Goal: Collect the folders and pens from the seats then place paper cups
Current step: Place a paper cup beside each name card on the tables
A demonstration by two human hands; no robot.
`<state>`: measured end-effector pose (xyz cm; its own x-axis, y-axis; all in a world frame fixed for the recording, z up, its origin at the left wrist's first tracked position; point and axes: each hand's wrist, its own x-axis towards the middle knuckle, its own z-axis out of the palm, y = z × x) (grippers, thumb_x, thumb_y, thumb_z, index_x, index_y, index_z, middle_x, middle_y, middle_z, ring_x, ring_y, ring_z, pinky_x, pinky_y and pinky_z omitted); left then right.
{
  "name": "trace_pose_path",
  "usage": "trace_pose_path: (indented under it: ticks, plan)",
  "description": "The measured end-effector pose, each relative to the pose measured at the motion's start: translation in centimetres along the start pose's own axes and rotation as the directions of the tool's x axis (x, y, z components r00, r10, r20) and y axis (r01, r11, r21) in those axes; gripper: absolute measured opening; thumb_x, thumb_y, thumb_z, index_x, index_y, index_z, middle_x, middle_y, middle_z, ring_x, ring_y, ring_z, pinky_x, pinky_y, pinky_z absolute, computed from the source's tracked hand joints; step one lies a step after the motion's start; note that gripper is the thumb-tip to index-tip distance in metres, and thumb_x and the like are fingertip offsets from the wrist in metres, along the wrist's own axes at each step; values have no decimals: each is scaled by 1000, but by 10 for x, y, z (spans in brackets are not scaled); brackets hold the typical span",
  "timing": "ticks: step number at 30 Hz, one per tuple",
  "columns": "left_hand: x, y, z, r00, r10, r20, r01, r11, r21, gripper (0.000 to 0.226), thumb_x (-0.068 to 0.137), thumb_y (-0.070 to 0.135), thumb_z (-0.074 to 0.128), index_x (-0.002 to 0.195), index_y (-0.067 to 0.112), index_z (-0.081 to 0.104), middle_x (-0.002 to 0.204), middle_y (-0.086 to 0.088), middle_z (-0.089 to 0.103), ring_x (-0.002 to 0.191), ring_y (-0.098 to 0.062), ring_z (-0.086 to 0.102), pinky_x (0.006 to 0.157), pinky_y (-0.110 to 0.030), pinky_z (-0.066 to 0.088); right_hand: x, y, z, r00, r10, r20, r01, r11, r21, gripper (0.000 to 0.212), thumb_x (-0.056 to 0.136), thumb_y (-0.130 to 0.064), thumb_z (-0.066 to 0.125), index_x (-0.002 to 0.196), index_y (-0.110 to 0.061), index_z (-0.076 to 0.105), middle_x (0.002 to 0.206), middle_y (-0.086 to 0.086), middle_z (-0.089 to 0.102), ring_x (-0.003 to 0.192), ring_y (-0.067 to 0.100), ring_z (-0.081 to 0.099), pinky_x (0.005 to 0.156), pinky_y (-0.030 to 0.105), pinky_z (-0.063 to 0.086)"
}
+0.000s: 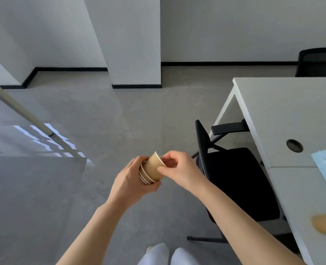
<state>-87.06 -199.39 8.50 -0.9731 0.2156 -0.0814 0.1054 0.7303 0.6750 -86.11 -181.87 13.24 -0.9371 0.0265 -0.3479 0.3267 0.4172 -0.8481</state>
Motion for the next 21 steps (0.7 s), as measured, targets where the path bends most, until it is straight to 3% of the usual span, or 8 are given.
trace_pose_path:
  ticks: [4,7,10,14,21]
  plan:
    - [43,-3,-8,999,51,11,-51,999,-6,61,57,53,75,112,40,51,101,21,58,84,-5,60,73,-27,52,33,-2,-1,993,111,-28,-109,992,69,55,75,-36,78,124,-28,53,118,-12,56,110,8,54,97,27,44]
    - [86,1,-5,994,97,47,-97,995,-13,63,57,52,75,114,37,52,101,21,59,85,-5,60,74,-28,52,68,4,-12,964,262,47,-264,918,297,77,72,-45,79,137,-25,43,124,-7,55,117,11,54,105,34,42]
    - [141,12,-1,988,133,79,-131,991,-41,69,53,54,75,116,35,53,100,23,59,84,-4,59,74,-27,52,114,6,-33,954,288,82,-291,828,479,72,73,-40,80,134,-19,49,125,-3,59,114,13,58,102,37,48]
    - [217,33,6,972,177,155,-172,984,-48,80,46,59,73,119,37,50,99,30,55,88,-2,58,75,-24,49,178,2,-70,953,299,47,-272,776,569,76,58,-44,81,125,-17,58,121,3,63,110,15,64,93,39,55]
    - [342,66,19,958,262,119,-256,965,-65,69,54,46,73,118,43,46,104,21,61,89,-8,64,75,-34,56,279,-20,-137,949,316,-16,-230,725,649,49,79,-21,77,122,-12,55,118,7,60,108,21,64,95,44,54]
